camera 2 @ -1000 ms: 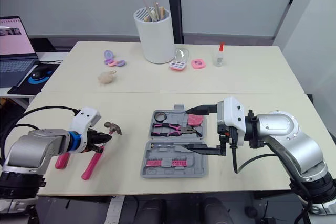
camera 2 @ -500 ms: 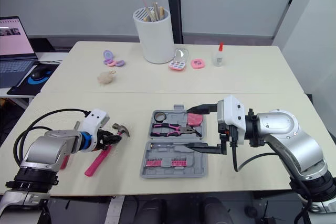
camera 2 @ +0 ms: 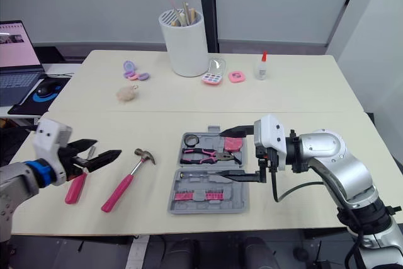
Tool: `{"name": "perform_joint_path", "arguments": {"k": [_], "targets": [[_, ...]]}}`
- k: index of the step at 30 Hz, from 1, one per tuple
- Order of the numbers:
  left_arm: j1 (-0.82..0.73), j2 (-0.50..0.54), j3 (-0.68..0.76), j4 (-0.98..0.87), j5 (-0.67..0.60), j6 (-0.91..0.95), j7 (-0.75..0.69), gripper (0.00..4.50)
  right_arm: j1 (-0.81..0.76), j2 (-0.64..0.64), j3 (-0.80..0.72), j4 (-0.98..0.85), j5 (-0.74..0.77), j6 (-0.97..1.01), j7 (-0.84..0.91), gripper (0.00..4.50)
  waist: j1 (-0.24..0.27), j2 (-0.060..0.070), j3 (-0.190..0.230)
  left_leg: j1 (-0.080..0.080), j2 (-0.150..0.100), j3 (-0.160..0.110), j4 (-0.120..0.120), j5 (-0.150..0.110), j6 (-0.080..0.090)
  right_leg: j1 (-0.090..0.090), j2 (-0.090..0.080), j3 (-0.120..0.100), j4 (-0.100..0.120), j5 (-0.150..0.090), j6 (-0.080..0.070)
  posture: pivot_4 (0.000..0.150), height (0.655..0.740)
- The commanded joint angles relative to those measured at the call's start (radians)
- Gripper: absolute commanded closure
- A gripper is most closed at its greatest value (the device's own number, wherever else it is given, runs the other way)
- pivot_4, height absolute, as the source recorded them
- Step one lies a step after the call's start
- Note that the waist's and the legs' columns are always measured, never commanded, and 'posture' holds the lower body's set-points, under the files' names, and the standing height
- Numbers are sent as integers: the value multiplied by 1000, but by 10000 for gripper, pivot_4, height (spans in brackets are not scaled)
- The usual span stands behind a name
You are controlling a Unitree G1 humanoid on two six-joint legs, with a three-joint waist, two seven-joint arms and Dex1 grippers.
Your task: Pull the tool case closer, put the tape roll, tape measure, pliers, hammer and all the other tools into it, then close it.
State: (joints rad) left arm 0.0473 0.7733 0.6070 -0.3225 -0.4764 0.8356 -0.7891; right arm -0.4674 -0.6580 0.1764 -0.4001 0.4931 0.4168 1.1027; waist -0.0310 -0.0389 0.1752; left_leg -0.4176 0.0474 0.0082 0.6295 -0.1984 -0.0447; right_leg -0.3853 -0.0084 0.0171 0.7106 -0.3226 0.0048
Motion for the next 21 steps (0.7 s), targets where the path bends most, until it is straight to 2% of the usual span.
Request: {"name": "perform_joint_path", "arguments": {"k": [1, 5, 9, 16, 21], "targets": [[162, 32, 166, -119, -92, 51, -96, 207, -41, 21, -1, 16, 0, -32, 20, 0, -9, -1, 0, 0, 0, 1, 0, 0, 0, 0, 0, 1, -1, 0, 0, 1500, 7400], [402, 18, 322, -208, -175, 90, -206, 207, -59, 46, 14, 37, 6, -26, 31, 0, -5, -2, 0, 0, 0, 0, -1, 0, 0, 0, -1, -1, -2, 0, -1, 1500, 7400], [458, 11, 352, -209, -204, 85, -190, 207, -63, 61, 23, 52, -22, -56, 35, 0, 6, -1, 0, 1, 0, -1, -1, 0, 0, 1, -1, -2, -2, -2, -3, 1500, 7400], [377, -21, 237, -177, -158, 1, -78, 207, -75, 73, 10, 67, -31, -76, 28, 0, 4, -2, 0, 1, 0, -1, -1, 0, 0, 1, -2, -2, -3, -2, -3, 1500, 7400], [235, -59, 40, -127, -41, -125, 44, 207, -73, 69, 6, 61, -44, -82, 15, 0, 4, -3, 0, 1, 0, -2, -1, 0, 0, 2, -1, -2, -3, -2, -3, 1500, 7400]]}}
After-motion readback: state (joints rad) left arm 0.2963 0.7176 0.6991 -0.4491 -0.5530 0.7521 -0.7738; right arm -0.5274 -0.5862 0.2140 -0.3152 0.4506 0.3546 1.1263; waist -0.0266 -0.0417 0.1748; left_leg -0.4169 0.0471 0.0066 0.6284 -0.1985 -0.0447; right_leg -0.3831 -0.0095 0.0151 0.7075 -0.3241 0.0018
